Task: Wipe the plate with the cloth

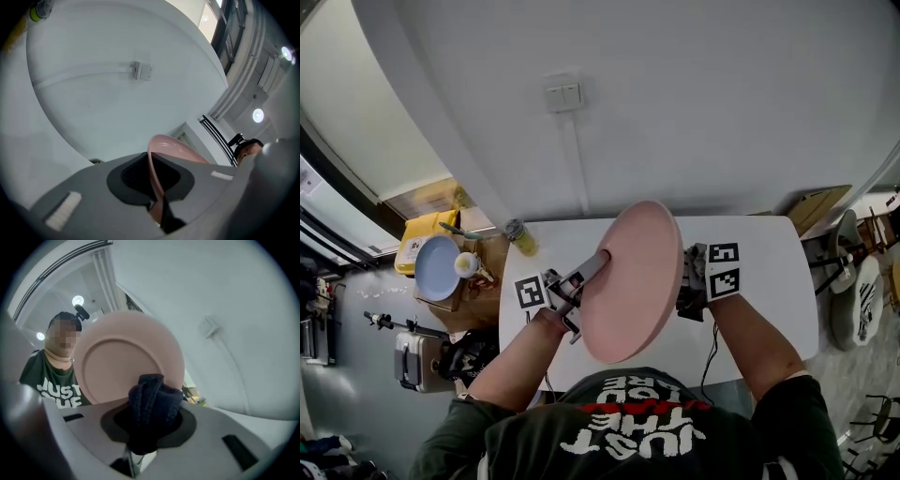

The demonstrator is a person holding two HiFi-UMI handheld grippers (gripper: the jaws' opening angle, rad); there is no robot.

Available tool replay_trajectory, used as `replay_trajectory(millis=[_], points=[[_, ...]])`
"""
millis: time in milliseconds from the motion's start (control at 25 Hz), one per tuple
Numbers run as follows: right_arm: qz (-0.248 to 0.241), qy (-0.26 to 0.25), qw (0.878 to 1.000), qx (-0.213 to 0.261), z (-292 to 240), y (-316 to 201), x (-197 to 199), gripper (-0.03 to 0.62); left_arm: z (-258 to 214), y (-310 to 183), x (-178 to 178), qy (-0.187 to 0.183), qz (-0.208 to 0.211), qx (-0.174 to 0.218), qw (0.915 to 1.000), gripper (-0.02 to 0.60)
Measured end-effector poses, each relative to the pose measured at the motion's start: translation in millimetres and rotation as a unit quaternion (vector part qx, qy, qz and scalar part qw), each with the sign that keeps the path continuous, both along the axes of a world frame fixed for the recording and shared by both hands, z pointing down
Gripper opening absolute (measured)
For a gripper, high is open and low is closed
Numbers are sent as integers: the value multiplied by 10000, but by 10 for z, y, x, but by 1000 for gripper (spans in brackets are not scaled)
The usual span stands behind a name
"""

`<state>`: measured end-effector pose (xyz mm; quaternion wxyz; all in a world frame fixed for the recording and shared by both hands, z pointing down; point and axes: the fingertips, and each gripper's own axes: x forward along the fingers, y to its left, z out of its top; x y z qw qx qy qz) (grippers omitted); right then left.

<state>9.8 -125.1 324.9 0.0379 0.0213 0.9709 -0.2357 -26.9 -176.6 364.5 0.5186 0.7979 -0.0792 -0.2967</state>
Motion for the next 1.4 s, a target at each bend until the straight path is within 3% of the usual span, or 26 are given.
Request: replay_trajectory(millis=[280,440,760,960,1040,1160,1280,1400], points=[[518,-513,9953,637,-694,-178,377,74,186,4,-68,-189,-33,-114,9998,18],[145,-539,9944,903,-868,78,382,74,187,-108,-129,-196,-296,-124,9993,18],[-809,-372,9932,749,-579,649,74,74,181,-182,-191,-46,-547,-269,9981,21],[-939,358,9925,701,-80,636,-229,74,114,-104,-88,24,-274,-227,9994,21],[-682,663,9939,560,169,517,-301,74,82,-72,-58,62,-208,-207,9995,20],[196,680,9974,126,368,172,-212,74,110,-43,-87,-16,-240,-204,9995,18],[967,568,9936,-156,449,-114,68,74,187,-15,-147,-123,-320,-205,9992,18],[1432,592,9876,-233,448,-203,391,74,330,-77,-313,-278,-574,-353,9973,18]])
